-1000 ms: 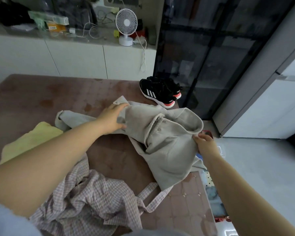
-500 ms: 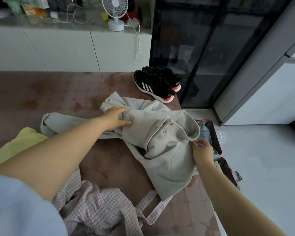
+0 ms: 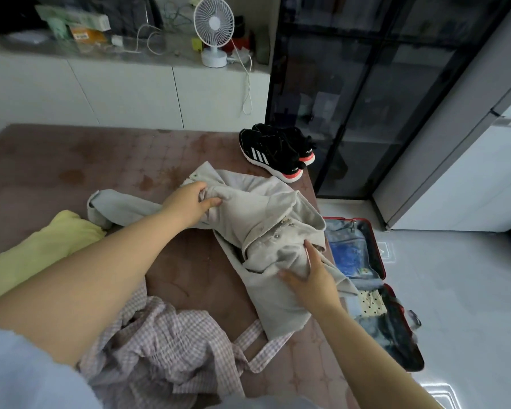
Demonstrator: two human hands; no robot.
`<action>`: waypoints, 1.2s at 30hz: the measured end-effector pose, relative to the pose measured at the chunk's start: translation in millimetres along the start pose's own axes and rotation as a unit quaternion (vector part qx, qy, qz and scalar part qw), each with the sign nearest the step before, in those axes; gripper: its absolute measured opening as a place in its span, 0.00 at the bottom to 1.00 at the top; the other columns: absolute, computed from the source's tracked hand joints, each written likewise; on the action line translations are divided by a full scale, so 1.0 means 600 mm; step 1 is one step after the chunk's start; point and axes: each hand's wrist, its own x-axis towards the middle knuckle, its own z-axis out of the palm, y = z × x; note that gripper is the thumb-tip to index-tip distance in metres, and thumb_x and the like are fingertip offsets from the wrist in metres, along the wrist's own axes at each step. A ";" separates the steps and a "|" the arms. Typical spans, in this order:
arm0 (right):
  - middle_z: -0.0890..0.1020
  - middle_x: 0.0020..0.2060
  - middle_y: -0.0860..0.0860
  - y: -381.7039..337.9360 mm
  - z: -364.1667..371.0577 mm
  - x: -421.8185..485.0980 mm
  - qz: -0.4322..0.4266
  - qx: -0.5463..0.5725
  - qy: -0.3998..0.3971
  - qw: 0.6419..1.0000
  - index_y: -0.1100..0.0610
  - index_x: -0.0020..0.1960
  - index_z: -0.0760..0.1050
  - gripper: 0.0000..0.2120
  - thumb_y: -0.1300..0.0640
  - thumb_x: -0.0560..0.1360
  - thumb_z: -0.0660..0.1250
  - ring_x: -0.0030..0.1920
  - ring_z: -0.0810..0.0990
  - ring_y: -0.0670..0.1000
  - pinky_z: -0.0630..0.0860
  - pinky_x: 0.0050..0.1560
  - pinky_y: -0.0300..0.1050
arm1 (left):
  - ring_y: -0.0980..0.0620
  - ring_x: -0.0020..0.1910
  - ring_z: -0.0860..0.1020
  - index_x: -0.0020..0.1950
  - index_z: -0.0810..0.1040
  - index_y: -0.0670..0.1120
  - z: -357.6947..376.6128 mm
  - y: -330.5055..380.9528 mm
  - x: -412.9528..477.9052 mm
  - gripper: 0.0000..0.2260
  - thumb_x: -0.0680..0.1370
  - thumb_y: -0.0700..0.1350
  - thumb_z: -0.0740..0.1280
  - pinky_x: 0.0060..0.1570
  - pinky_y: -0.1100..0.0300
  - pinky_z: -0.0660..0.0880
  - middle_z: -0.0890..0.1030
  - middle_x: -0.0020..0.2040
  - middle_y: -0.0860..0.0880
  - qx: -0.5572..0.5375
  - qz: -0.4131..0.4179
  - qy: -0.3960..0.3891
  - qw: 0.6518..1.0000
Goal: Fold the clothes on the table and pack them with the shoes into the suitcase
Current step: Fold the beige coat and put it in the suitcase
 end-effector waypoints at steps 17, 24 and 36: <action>0.85 0.46 0.54 -0.161 -0.124 -0.007 -0.157 0.164 -0.262 0.938 0.51 0.50 0.82 0.22 0.45 0.58 0.79 0.49 0.84 0.55 0.80 0.50 0.48 | 0.46 0.38 0.70 0.42 0.72 0.39 -0.380 -0.006 -0.149 0.24 0.71 0.61 0.67 0.40 0.54 0.64 0.72 0.38 0.38 0.044 0.000 0.039 0.998; 0.83 0.52 0.60 -0.184 -0.181 0.035 -0.107 0.154 -0.423 0.887 0.59 0.54 0.81 0.32 0.49 0.52 0.83 0.52 0.82 0.58 0.79 0.48 0.47 | 0.50 0.43 0.79 0.50 0.74 0.38 -0.398 -0.016 -0.147 0.44 0.47 0.68 0.77 0.40 0.58 0.77 0.80 0.45 0.44 -0.127 -0.089 -0.204 0.967; 0.72 0.66 0.54 -0.147 -0.094 0.174 -0.115 -0.156 0.098 0.976 0.52 0.72 0.61 0.29 0.52 0.74 0.67 0.65 0.70 0.57 0.64 0.67 0.55 | 0.47 0.48 0.76 0.64 0.71 0.45 -0.166 -0.077 0.008 0.18 0.75 0.37 0.67 0.49 0.58 0.71 0.77 0.52 0.44 -0.130 -0.110 0.086 0.982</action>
